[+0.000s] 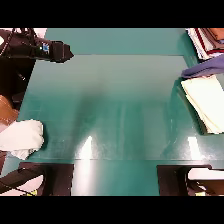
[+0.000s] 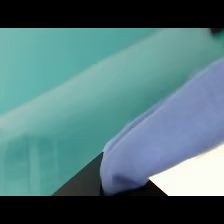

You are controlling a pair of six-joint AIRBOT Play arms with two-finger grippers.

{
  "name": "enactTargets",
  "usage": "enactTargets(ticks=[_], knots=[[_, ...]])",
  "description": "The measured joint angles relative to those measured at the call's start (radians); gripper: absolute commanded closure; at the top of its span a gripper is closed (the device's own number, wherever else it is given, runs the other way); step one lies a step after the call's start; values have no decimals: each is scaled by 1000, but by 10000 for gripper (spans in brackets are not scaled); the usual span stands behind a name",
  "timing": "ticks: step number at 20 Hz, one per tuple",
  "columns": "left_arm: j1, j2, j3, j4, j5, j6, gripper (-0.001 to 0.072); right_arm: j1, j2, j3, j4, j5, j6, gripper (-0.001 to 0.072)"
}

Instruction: Fold the shirts.

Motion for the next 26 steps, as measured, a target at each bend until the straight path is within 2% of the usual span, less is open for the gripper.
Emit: enactTargets(ticks=[4, 8, 16, 17, 19, 20, 23, 26], knots=[[0, -1, 0, 0, 1, 0, 682, -40, 77, 0, -14, 51, 6, 698], [0, -1, 0, 0, 0, 0, 681, -63, 137, -49, -114, 163, 33, 698], [0, -1, 0, 4, -23, 8, 682, -173, 327, -465, -270, 234, 51, 694], [0, -1, 0, 4, -24, 8, 682, -201, 352, -516, -277, 237, 52, 628], [0, -1, 0, 5, -24, 9, 682, -263, 401, -612, -299, 243, 53, 121], [0, -1, 0, 6, -25, 9, 682, -296, 424, -656, -311, 243, 52, 57], [0, -1, 0, 6, -25, 10, 682, -381, 467, -741, -327, 226, 53, 59], [0, -1, 0, 7, -25, 10, 681, -402, 485, -753, -265, 209, 53, 59]])
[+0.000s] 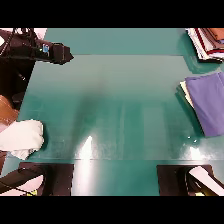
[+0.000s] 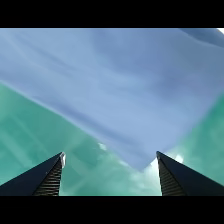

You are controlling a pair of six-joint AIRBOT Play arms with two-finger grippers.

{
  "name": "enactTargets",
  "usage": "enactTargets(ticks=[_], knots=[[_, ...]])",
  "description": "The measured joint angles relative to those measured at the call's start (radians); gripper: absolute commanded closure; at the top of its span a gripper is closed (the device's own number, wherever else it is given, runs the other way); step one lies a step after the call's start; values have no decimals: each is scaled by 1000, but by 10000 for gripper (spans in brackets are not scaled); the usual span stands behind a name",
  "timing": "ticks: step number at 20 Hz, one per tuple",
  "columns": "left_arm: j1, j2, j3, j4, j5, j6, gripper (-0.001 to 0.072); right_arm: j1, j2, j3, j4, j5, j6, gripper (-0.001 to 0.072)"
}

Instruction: Fold the shirts.

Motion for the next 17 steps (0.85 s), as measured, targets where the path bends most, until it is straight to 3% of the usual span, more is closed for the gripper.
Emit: enactTargets(ticks=[4, 5, 9, 10, 17], knots=[[0, 0, 0, 0, 0, 0, 682, 150, 8, 49, 109, -23, -10, 64], [0, 0, 0, 0, 0, 0, 681, 216, 9, 66, 126, -33, -11, 124], [0, 0, 0, 0, 7, 0, 681, 500, 10, 128, 148, -92, -15, 526], [0, 0, 0, 0, 13, 0, 682, 564, 10, 142, 142, -109, -16, 685], [0, 0, 0, -1, 60, -1, 681, 854, 11, 209, 53, -171, -32, 696]])
